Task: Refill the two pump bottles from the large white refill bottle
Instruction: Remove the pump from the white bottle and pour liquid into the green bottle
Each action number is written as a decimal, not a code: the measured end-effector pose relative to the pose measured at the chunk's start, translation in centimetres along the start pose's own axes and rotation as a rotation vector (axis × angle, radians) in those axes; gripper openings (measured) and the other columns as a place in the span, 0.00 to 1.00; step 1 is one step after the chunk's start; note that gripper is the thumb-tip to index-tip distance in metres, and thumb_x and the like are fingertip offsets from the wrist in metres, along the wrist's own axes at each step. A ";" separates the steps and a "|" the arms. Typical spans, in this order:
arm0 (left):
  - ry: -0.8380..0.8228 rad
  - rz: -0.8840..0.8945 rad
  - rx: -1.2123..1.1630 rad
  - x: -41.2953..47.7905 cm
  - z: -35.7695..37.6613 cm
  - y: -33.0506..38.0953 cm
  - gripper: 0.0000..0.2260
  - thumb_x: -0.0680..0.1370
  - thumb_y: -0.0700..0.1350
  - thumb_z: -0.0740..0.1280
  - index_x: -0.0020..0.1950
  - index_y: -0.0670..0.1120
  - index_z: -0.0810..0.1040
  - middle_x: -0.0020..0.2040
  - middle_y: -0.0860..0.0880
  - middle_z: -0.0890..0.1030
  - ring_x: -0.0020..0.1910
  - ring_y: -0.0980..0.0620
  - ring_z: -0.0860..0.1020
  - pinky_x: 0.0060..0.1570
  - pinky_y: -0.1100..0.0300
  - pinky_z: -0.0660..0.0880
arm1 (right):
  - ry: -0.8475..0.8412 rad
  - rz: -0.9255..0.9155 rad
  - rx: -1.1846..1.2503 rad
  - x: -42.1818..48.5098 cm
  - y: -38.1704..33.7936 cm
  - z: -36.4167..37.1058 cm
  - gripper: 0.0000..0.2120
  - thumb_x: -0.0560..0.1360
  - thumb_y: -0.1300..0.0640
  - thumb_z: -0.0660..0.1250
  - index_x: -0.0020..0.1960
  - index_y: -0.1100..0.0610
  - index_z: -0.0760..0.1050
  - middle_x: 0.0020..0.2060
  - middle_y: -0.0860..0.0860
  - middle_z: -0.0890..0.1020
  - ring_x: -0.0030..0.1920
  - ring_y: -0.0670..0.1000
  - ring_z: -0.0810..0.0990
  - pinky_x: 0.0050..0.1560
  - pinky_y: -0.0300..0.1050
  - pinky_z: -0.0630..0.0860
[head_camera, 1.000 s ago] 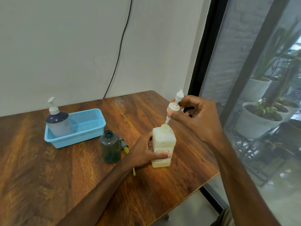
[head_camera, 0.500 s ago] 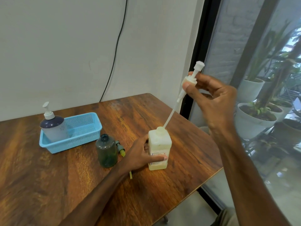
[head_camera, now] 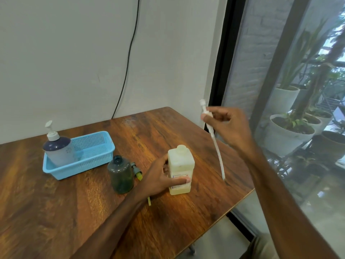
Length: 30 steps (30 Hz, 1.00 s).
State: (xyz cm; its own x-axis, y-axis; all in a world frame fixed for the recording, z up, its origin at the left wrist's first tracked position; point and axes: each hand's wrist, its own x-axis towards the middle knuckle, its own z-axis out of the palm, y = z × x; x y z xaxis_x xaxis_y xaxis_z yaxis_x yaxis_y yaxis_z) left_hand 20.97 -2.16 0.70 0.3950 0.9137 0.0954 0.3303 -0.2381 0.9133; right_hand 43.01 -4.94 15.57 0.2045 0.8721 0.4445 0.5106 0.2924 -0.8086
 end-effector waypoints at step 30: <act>0.045 0.004 0.065 -0.5 0.3 0.5 0.34 0.70 0.53 0.83 0.71 0.61 0.69 0.59 0.68 0.79 0.57 0.73 0.77 0.45 0.75 0.76 | -0.263 0.184 -0.245 -7.8 9.9 4.8 0.16 0.78 0.62 0.70 0.64 0.50 0.82 0.58 0.44 0.84 0.52 0.41 0.80 0.51 0.36 0.79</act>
State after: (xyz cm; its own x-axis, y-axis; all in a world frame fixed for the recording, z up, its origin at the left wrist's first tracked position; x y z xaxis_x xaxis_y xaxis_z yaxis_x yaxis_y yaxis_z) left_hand 21.19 -2.82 0.97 0.3582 0.9262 0.1178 0.3842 -0.2612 0.8855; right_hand 42.47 -6.97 2.27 0.1069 0.9810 0.1619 0.6760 0.0477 -0.7354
